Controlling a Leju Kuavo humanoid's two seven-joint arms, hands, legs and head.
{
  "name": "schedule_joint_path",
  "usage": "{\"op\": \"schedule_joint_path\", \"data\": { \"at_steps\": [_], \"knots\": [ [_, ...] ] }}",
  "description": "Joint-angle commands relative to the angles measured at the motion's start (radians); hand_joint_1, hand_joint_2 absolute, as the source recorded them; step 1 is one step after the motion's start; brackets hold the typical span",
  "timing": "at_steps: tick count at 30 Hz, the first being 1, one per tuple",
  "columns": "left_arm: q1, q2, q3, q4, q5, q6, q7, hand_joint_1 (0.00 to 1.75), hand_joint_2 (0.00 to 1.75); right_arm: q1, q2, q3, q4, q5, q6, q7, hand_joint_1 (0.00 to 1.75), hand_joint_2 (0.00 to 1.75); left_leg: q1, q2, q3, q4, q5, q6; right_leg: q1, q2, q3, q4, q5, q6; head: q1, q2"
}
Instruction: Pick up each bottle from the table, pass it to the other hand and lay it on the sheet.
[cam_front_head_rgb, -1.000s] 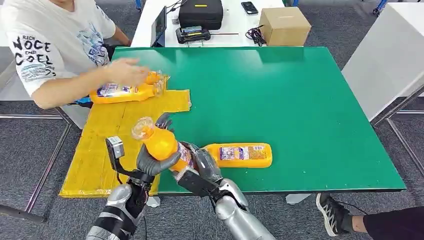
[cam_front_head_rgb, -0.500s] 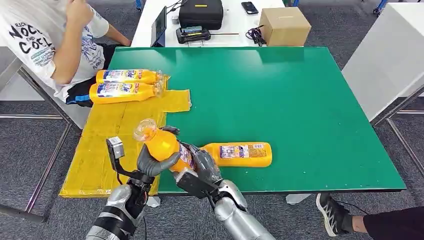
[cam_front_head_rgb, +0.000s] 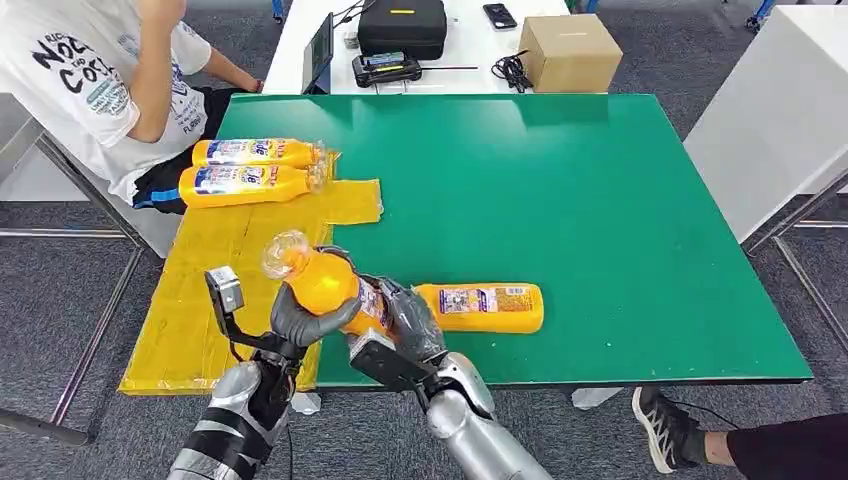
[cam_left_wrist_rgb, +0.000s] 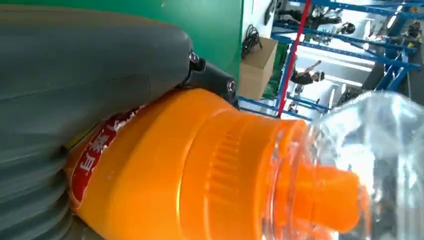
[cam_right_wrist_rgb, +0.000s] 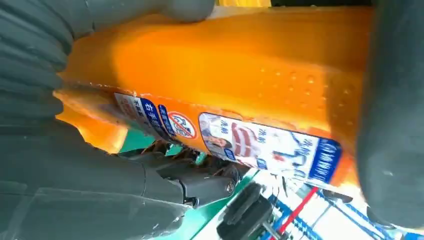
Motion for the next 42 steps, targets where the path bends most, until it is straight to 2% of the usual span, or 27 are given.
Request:
{"op": "schedule_joint_path", "data": {
  "at_steps": [1, 2, 8, 17, 24, 26, 30, 33, 40, 42],
  "knots": [
    [-0.027, 0.025, 0.031, -0.001, 0.001, 0.033, 0.002, 1.75, 1.75, -0.014, -0.016, -0.067, -0.043, -0.01, -0.059, 0.011, 0.0, 1.75, 0.002, 0.001, 0.004, 0.0, -0.002, -0.002, 0.002, 0.0, 0.004, -0.001, -0.001, -0.002, 0.0, 0.0],
    [-0.026, 0.026, 0.036, -0.009, 0.001, 0.041, 0.001, 1.75, 1.75, -0.009, -0.011, -0.077, -0.056, -0.021, -0.066, 0.012, 0.0, 0.0, 0.001, 0.001, 0.003, 0.0, -0.001, -0.001, 0.001, 0.0, 0.003, 0.0, -0.001, -0.002, 0.0, 0.0],
    [-0.054, 0.038, 0.084, -0.021, -0.007, 0.104, -0.012, 1.75, 1.75, 0.011, -0.011, -0.083, -0.142, -0.062, -0.041, 0.013, 0.0, 0.0, 0.001, 0.001, 0.002, 0.0, -0.001, -0.001, 0.001, 0.0, 0.002, 0.0, -0.001, -0.002, 0.0, 0.0],
    [-0.151, 0.089, 0.184, 0.045, -0.167, 0.286, -0.091, 1.75, 1.75, 0.095, -0.038, -0.085, -0.44, -0.232, 0.056, -0.012, 0.0, 0.0, 0.002, 0.0, 0.002, 0.001, -0.001, -0.002, 0.002, -0.001, 0.002, 0.001, -0.001, -0.002, 0.0, 0.0],
    [-0.149, 0.084, 0.187, 0.044, -0.172, 0.284, -0.089, 1.75, 1.75, 0.098, -0.041, -0.084, -0.443, -0.233, 0.057, -0.008, 0.0, 0.0, 0.001, 0.0, 0.002, 0.0, -0.001, -0.001, 0.001, -0.001, 0.003, 0.0, -0.001, -0.002, 0.0, 0.0],
    [-0.159, 0.09, 0.206, 0.047, -0.212, 0.338, -0.105, 1.75, 1.75, 0.11, -0.035, -0.098, -0.474, -0.285, 0.074, -0.029, 0.0, 0.0, 0.001, 0.0, 0.003, 0.0, -0.001, -0.001, 0.001, -0.001, 0.003, 0.0, -0.001, -0.002, 0.0, 0.0],
    [-0.184, 0.118, 0.235, 0.045, -0.261, 0.384, -0.124, 1.75, 1.75, 0.126, -0.044, -0.09, -0.519, -0.297, 0.092, -0.019, 0.0, 0.0, 0.002, 0.0, 0.002, 0.001, -0.001, -0.002, 0.002, 0.0, 0.002, 0.0, -0.001, -0.002, 0.0, 0.0],
    [-0.201, 0.145, 0.232, 0.04, -0.389, 0.498, -0.154, 1.75, 1.75, 0.13, -0.039, -0.085, -0.522, -0.315, 0.11, -0.02, 0.0, 0.0, 0.002, 0.0, 0.002, 0.001, -0.001, -0.002, 0.002, 0.0, 0.002, 0.0, -0.001, -0.002, 0.0, 0.0],
    [-0.202, 0.144, 0.238, 0.042, -0.392, 0.495, -0.154, 1.75, 1.75, 0.13, -0.039, -0.084, -0.52, -0.315, 0.11, -0.02, 0.0, 0.0, 0.002, 0.0, 0.001, 0.0, 0.0, -0.001, 0.002, 0.0, 0.002, 0.0, 0.0, -0.001, 0.0, 0.0],
    [-0.222, 0.177, 0.198, 0.089, -0.612, 0.64, -0.145, 1.75, 1.75, 0.126, -0.04, -0.078, -0.518, -0.329, 0.124, -0.025, 0.0, 0.0, 0.002, 0.0, 0.002, 0.0, -0.001, -0.001, 0.002, 0.0, 0.002, 0.0, -0.001, -0.001, 0.0, 0.0]
  ]
}}
